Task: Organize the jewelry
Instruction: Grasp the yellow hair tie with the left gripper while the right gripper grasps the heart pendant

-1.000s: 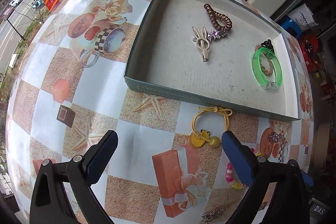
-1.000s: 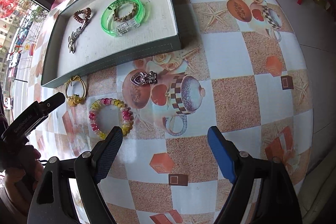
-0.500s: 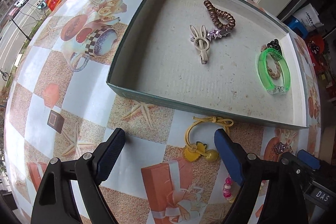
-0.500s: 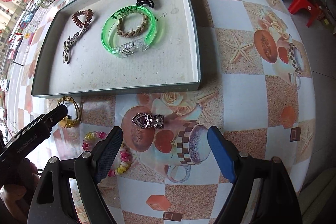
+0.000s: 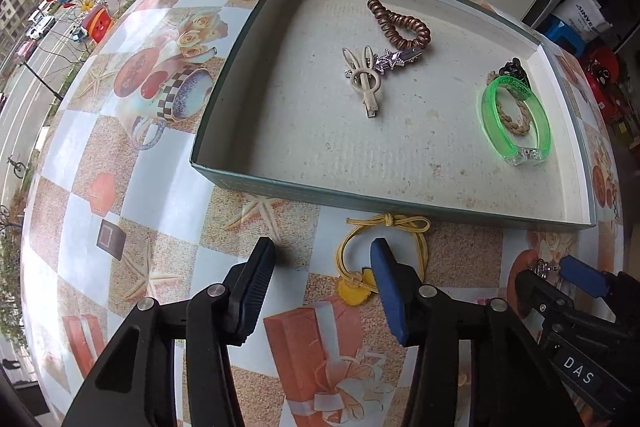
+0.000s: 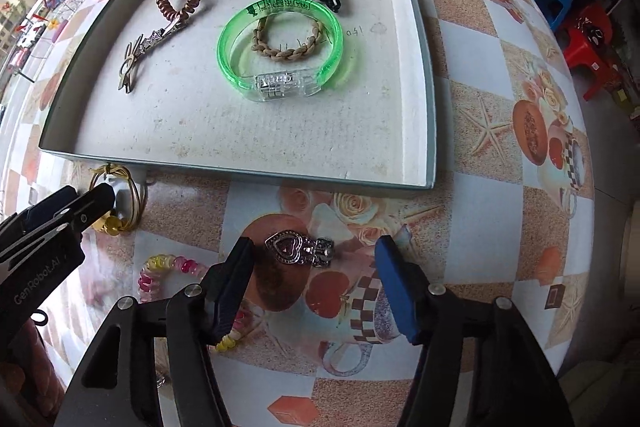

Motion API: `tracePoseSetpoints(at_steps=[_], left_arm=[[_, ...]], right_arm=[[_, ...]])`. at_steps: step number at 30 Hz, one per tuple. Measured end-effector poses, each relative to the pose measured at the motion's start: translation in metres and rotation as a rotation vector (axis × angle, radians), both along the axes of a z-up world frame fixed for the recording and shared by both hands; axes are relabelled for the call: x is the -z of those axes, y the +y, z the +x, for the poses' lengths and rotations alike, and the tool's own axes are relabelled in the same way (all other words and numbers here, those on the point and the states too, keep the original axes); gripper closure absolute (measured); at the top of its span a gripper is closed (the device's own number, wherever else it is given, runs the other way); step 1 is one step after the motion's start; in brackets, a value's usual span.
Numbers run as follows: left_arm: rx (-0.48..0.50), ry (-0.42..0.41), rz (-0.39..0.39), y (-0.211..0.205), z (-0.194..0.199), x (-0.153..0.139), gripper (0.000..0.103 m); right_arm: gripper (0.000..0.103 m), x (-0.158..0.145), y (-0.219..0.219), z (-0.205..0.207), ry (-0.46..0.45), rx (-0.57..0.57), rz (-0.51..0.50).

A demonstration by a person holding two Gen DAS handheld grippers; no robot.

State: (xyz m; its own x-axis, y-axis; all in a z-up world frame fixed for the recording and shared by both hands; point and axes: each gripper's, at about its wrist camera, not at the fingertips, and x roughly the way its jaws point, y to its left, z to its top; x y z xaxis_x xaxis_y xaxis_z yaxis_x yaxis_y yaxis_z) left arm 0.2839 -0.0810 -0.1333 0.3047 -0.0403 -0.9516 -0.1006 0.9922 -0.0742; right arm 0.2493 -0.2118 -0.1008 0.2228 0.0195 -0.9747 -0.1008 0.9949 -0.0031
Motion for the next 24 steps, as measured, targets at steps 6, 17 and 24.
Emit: tracePoseSetpoints(at_steps=[6, 17, 24], left_arm=[[0.044, 0.006, -0.063, 0.009, -0.007, -0.007, 0.088], [0.077, -0.018, -0.163, 0.034, -0.036, -0.03, 0.088], [0.105, -0.054, -0.197, 0.048, -0.056, -0.062, 0.088]], right_arm=[[0.071, -0.001, 0.007, -0.001, -0.012, 0.011, -0.006], [0.072, -0.009, -0.034, -0.016, 0.021, 0.147, 0.128], [0.072, -0.016, -0.063, -0.04, 0.038, 0.218, 0.195]])
